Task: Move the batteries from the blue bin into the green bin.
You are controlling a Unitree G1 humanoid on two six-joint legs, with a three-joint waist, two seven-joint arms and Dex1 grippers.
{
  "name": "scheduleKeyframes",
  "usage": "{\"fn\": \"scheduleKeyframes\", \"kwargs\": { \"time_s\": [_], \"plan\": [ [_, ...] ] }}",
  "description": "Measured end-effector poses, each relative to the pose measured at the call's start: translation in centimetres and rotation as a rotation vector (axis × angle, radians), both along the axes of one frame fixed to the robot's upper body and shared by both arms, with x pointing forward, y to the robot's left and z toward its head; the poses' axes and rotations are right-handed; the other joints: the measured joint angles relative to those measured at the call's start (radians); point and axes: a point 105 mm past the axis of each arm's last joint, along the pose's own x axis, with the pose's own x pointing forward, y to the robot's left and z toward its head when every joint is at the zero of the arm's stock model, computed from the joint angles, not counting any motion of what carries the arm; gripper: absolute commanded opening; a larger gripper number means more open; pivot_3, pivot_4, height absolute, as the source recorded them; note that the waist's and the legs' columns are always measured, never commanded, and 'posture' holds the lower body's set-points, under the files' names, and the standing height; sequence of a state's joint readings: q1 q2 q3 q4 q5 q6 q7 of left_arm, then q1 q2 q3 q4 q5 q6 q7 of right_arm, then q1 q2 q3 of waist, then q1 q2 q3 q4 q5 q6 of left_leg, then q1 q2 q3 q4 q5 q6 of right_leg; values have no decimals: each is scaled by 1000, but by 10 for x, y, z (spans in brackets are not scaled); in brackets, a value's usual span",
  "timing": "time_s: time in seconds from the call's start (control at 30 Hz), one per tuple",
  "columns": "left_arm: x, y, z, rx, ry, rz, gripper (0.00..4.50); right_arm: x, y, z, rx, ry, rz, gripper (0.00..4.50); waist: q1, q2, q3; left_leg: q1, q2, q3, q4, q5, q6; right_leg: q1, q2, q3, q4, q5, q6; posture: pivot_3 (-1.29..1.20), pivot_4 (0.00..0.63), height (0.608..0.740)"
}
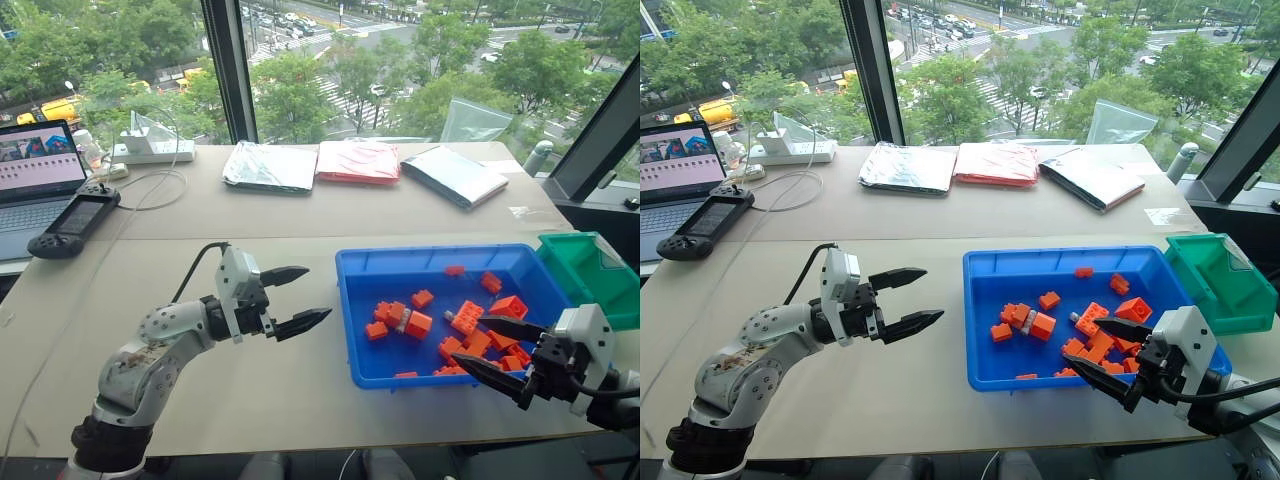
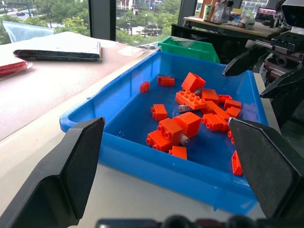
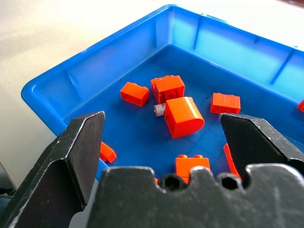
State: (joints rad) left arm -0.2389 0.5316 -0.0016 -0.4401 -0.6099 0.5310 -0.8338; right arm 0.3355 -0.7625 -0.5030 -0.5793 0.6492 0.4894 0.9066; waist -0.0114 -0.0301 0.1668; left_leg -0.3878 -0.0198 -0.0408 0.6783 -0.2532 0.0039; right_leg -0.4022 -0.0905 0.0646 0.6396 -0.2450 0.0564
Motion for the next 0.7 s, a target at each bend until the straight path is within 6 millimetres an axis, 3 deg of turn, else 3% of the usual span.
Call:
{"fn": "scheduleKeyframes", "kwargs": {
  "time_s": [0.13,0.27,0.43,0.7],
  "plan": [
    [-1,-1,0,-7,4,-8,4500,4,-5,0,-21,-12,-38,4474,0,0,0,0,0,0,0,0,0,0,0,0,0,0,0,0,150,740],
    [-2,-3,1,-30,11,-26,4500,32,-37,3,-105,-35,-235,4474,-1,0,0,0,0,1,1,0,0,0,0,1,0,0,0,0,150,740],
    [-4,-6,3,-70,11,-46,4500,47,-59,4,-138,-31,-374,4474,-1,0,0,-1,0,1,0,0,0,-1,0,1,0,0,0,0,150,740],
    [-11,-10,6,-153,-37,-100,4500,69,-81,-13,-203,37,-512,4474,-1,1,0,0,-1,2,0,0,0,-1,0,1,0,0,0,0,150,740]
  ]
}}
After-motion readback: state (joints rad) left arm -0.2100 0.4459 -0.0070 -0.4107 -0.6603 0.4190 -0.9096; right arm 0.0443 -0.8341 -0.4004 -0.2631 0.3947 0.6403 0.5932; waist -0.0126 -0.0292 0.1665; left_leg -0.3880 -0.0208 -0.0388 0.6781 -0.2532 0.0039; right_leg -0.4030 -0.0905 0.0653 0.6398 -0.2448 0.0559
